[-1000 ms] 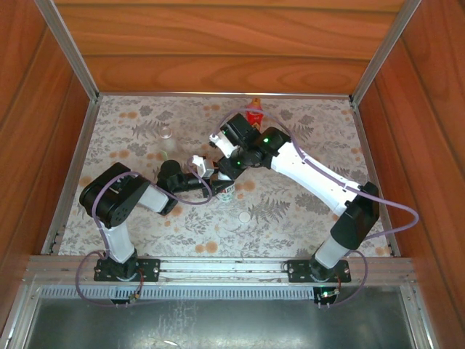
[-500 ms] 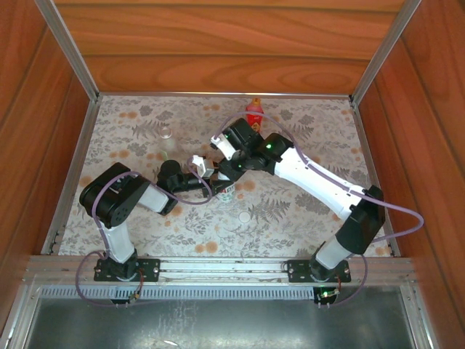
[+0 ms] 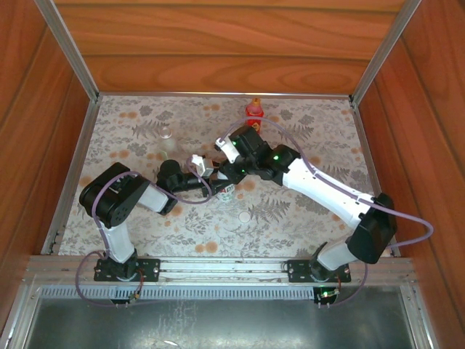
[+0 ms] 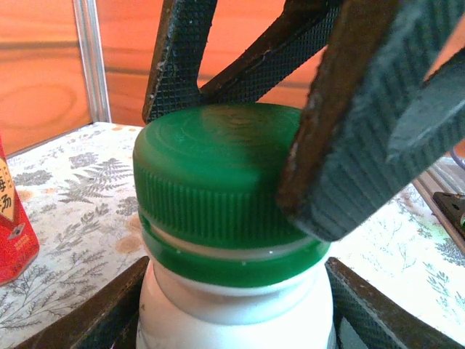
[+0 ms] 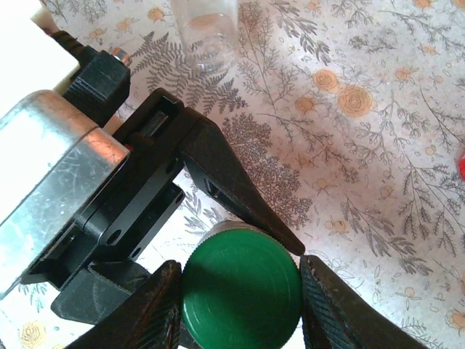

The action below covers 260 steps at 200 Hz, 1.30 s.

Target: Screw on the bottle caps

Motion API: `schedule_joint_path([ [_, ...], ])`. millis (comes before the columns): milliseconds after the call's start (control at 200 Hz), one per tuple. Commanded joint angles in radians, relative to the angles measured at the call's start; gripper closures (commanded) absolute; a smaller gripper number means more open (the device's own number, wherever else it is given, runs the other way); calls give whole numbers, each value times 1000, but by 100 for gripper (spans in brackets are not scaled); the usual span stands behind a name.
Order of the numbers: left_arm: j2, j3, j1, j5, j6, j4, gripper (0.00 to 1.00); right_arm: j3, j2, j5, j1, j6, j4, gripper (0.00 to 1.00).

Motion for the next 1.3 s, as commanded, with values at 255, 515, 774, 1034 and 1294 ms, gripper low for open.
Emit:
schedule_joint_path([
  [255,17,14,0,47,-5,8,42,-66,-79,-209,-5,-120,40,56],
  [515,16,19,4,64,-17,8,43,-95,-54,-291,-54,-162,48,56],
  [774,26,30,5,64,-26,7,42,-41,-3,-220,-53,-207,-117,55],
  [1034,37,40,6,67,-34,8,42,0,17,-193,-38,-187,-186,55],
  [1294,40,42,5,72,-38,8,42,23,4,-206,-37,-121,-149,47],
])
